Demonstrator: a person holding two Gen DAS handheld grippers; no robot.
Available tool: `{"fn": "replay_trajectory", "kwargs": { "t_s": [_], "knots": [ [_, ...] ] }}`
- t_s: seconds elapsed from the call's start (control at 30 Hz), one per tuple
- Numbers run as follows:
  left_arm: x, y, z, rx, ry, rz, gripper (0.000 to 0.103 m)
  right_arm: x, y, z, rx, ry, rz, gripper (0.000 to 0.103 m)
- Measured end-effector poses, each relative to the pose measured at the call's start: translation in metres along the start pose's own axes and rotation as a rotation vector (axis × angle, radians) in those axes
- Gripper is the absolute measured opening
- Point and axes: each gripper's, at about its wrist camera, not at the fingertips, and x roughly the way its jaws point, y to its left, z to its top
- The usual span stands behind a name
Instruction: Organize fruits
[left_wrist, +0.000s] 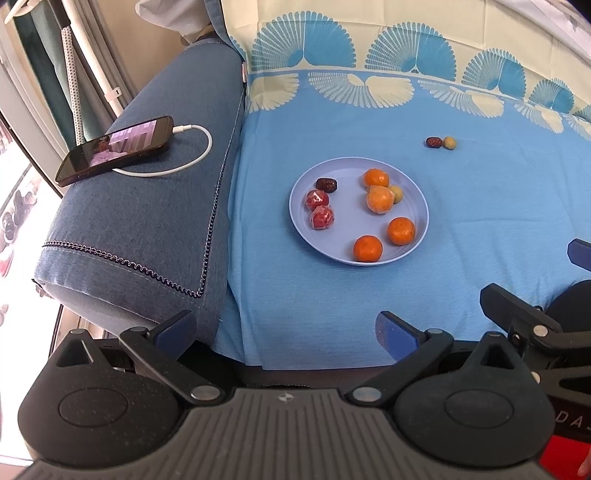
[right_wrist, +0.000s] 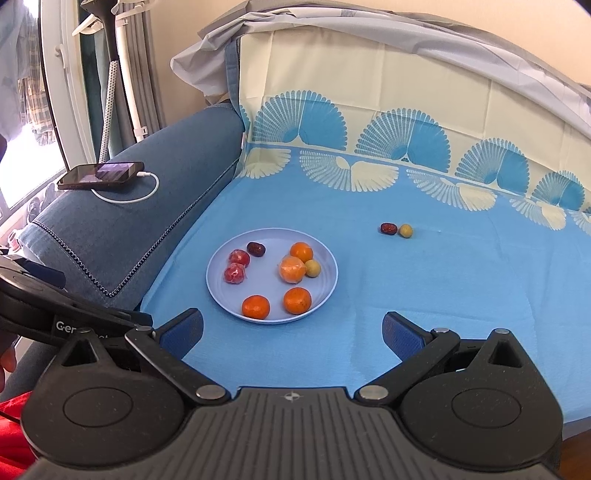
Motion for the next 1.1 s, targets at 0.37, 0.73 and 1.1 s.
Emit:
{"fn": "replay_trajectory", "kwargs": {
  "t_s": [0.37, 0.73, 1.1],
  "knots": [
    [0.020, -0.012, 0.028, 0.010, 0.038, 0.021, 0.103, 0.027, -0.037, -0.004, 0.119, 0.017, -0.054, 0.102],
    [0.073, -0.070, 0.100, 0.132, 0.055, -0.033, 0.103, 0.091, -0.138, -0.015, 0.276, 0.066, -0.257, 0.102],
    [0.177, -0.147, 0.201, 0.183, 0.127, -0.087, 0.103, 0.282, -0.216, 0.032, 0.302, 0.075, -0.266, 0.102]
  ]
}}
